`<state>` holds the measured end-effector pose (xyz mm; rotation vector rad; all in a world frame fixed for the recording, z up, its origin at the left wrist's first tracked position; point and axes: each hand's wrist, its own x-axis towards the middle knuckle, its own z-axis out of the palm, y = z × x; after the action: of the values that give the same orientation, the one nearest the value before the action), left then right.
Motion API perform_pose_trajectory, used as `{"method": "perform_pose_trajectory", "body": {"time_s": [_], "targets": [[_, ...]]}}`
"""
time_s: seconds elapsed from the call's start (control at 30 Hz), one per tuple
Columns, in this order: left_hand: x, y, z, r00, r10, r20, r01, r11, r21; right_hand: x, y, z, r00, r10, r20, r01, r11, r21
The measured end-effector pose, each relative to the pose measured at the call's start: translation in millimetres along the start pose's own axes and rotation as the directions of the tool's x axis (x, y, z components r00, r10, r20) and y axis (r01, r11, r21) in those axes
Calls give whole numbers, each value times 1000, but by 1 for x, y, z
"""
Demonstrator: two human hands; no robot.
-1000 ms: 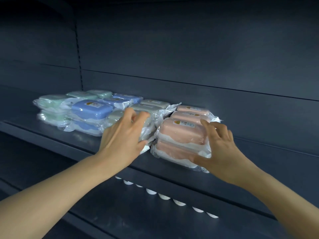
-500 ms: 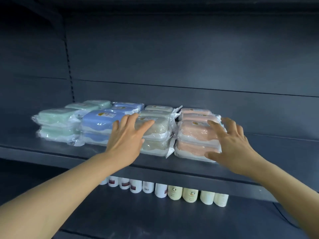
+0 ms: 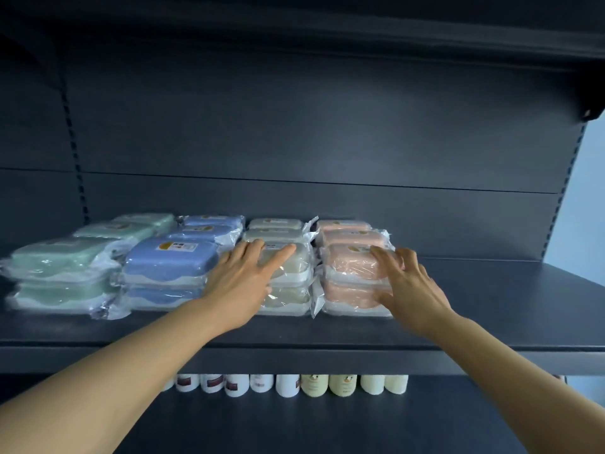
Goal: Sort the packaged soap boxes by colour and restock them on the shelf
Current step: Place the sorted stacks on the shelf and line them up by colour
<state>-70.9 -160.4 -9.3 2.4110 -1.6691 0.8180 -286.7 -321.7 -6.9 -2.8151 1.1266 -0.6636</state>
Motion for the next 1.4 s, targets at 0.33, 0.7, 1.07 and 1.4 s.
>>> {"method": "perform_pose_trajectory", "body": {"time_s": [0.33, 0.7, 1.07, 1.4], "targets": [[17, 3, 0, 993, -48, 110, 50, 999, -14, 17, 7, 6, 998, -65, 1, 64, 995, -76], [-4, 2, -15, 997, -64, 46, 66, 996, -56, 0, -12, -13, 994, -102, -35, 93, 973, -210], [-44, -104, -35, 976, -179, 122, 178, 984, 16, -10, -129, 1, 954, -298, -24, 293, 949, -114], [-39, -127, 4, 984, -143, 109, 135, 987, 82, 20, -153, 48, 957, -270, -104, 232, 931, -280]]}}
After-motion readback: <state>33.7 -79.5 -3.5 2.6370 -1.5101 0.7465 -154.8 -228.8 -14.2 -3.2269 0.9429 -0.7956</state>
